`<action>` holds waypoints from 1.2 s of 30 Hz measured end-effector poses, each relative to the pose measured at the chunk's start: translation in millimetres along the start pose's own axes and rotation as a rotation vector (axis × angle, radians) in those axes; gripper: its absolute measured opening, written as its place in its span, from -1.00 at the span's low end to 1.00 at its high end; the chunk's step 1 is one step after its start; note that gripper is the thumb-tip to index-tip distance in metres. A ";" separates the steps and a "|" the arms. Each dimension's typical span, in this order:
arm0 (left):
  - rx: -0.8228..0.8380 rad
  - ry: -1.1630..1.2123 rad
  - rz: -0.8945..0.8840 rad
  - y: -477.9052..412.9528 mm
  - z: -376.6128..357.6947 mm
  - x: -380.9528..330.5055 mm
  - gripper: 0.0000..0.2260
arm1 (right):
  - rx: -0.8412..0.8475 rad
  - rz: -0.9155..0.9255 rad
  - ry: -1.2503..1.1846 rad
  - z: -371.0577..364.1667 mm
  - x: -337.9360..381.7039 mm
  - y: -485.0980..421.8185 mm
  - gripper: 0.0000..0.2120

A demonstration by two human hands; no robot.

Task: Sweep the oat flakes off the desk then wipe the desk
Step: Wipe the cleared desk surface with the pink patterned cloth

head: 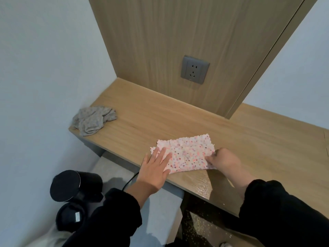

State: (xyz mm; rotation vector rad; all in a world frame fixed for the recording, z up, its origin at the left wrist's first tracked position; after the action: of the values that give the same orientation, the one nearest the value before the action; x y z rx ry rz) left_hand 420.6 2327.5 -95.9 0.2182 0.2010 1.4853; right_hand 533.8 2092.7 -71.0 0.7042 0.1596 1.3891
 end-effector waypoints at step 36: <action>-0.038 0.006 0.555 -55.6 24.3 147.0 -0.49 | -0.114 0.276 0.244 -54.0 115.9 -23.5 -0.36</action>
State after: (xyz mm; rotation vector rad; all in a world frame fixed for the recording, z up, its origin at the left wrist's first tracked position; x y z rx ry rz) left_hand 491.6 2469.5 -87.2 0.2504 0.1204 2.0389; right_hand 550.6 2219.8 -92.0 0.4723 0.1788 1.7341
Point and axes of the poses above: each hand's wrist, its own y-axis away from the middle knuckle, its own z-axis out of the back of the hand, x = y × z, the point moved 6 cm from there along -y, towards the middle knuckle, and after that the axes turned 8 degrees about -y, right-handed, at the moved point
